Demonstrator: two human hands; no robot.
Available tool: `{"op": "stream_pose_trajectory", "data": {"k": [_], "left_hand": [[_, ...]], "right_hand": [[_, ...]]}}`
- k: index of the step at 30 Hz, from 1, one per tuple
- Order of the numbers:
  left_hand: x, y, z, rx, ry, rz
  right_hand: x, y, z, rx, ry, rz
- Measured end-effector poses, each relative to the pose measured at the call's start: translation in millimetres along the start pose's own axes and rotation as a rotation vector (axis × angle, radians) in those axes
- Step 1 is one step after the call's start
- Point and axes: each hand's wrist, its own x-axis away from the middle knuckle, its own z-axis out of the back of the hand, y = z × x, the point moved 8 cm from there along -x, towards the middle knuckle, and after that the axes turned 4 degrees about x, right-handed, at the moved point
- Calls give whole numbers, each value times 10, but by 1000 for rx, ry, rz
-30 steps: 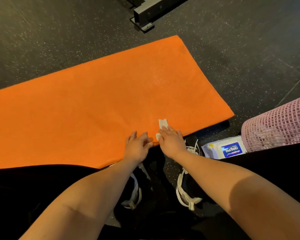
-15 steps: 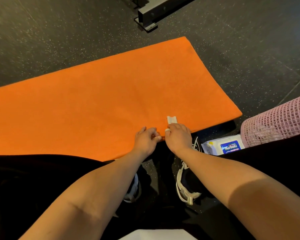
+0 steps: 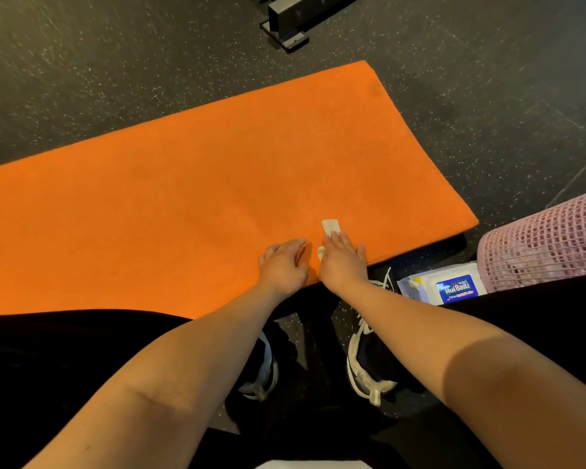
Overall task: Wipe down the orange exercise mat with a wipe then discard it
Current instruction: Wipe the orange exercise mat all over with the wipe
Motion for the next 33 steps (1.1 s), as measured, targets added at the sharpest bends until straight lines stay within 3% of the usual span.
{"op": "stream_pose_trajectory", "data": {"k": [6, 8, 12, 20, 25, 27, 31, 33], "left_hand": [[-100, -71, 2, -154, 1, 62], [-124, -98, 7, -195, 10, 75], [-220, -121, 5, -229, 21, 83], [-543, -171, 140, -257, 45, 128], [-716, -253, 201, -281, 21, 171], [-793, -257, 244, -281, 37, 182], [-1031, -203, 343, -260, 101, 165], [-1133, -212, 355, -247, 101, 164]], "right_hand": [[-35, -398, -141, 15, -105, 295], [-157, -277, -108, 71, -100, 264], [-393, -12, 4, 78, -77, -3], [-569, -413, -91, 7, -136, 305], [-1012, 61, 114, -19, -56, -83], [-1083, -41, 111, -46, -48, -112], [-1083, -574, -8, -3, -74, 290], [-1142, -586, -8, 61, -72, 399]]}}
